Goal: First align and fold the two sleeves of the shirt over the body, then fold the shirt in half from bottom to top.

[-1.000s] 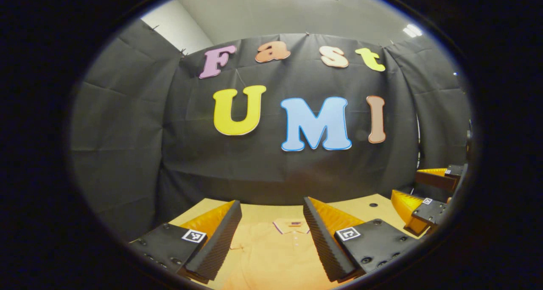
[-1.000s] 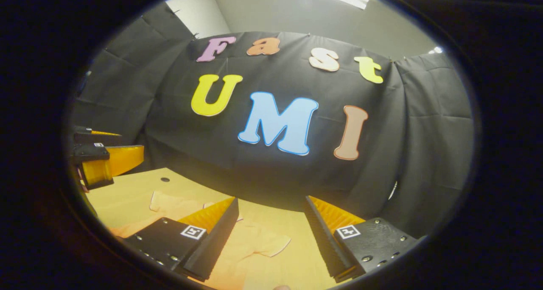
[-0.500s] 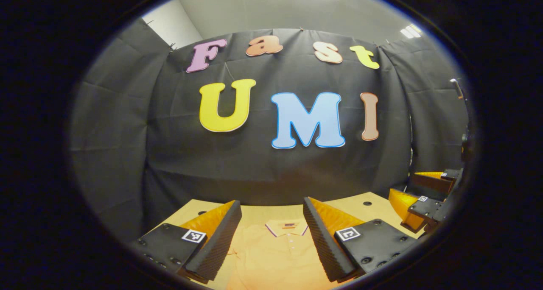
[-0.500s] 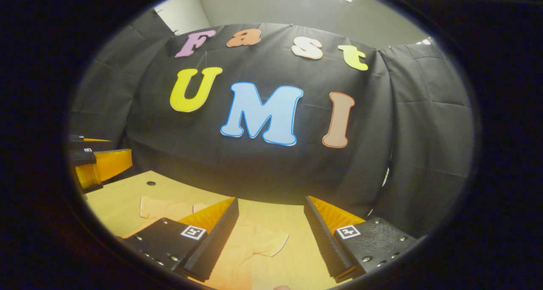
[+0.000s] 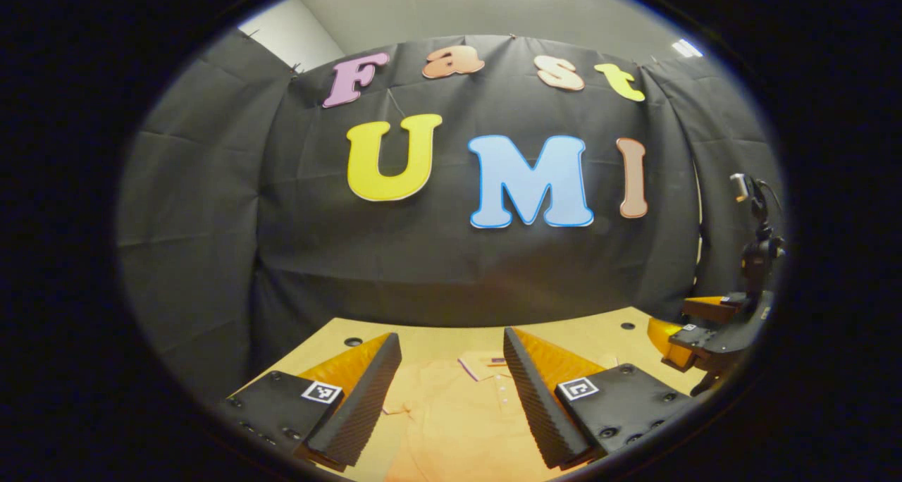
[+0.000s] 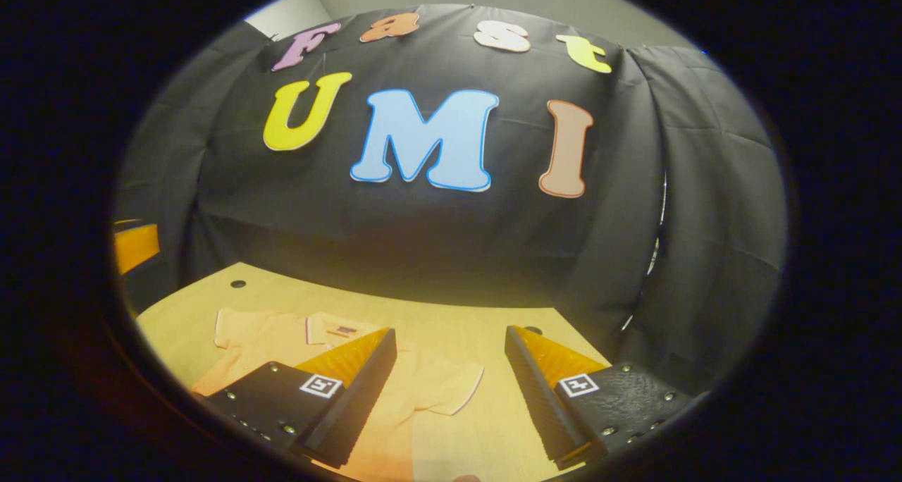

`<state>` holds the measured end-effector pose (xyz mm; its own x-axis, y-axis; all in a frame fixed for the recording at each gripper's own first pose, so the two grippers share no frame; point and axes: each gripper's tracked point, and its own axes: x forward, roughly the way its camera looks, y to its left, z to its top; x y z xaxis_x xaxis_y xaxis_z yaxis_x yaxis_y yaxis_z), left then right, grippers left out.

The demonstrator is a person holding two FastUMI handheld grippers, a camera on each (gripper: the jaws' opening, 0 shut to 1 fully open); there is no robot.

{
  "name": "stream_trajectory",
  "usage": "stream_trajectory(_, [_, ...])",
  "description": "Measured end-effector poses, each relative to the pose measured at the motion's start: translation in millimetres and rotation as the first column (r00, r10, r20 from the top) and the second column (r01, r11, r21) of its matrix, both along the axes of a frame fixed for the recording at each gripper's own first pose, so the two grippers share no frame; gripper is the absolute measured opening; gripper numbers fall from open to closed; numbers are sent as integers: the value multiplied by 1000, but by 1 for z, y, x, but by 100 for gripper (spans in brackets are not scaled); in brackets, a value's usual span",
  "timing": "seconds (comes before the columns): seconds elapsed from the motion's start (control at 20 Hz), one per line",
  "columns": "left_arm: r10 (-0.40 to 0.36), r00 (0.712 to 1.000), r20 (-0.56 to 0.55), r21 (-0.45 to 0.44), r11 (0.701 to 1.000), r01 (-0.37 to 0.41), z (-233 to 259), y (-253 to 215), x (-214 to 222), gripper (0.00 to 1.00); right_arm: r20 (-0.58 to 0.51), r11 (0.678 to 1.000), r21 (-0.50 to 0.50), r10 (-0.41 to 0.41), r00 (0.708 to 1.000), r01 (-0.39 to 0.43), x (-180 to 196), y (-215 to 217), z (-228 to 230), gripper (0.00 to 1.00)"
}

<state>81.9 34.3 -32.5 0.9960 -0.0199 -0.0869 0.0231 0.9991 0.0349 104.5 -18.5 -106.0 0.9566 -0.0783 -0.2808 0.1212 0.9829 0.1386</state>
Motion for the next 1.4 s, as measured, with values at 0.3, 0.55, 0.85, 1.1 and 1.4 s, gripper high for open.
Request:
stream_trajectory(0.3, [51, 999, -19, 8, 999, -51, -7, 19, 4, 94, -136, 999, 49, 9, 991, -2, 38, -7, -66, 98])
stream_trajectory(0.55, [76, 996, -36, 4, 997, -76, -14, 26, 9, 96, -224, 996, 89, 31, 974, -11, 61, -7, -107, 96])
stream_trajectory(0.85, [108, 993, -51, 4, 994, -108, -20, 29, 8, 94, -331, 991, 135, 57, 942, -12, 82, 2, -158, 96])
stream_trajectory(1.1, [130, 989, -70, 1, 991, -131, -30, 34, 2, 94, -417, 986, 168, 68, 906, 4, 90, 6, -194, 97])
stream_trajectory(1.4, [147, 985, -85, -7, 989, -149, -36, 34, -4, 96, -485, 981, 190, 70, 871, 27, 98, 7, -225, 97])
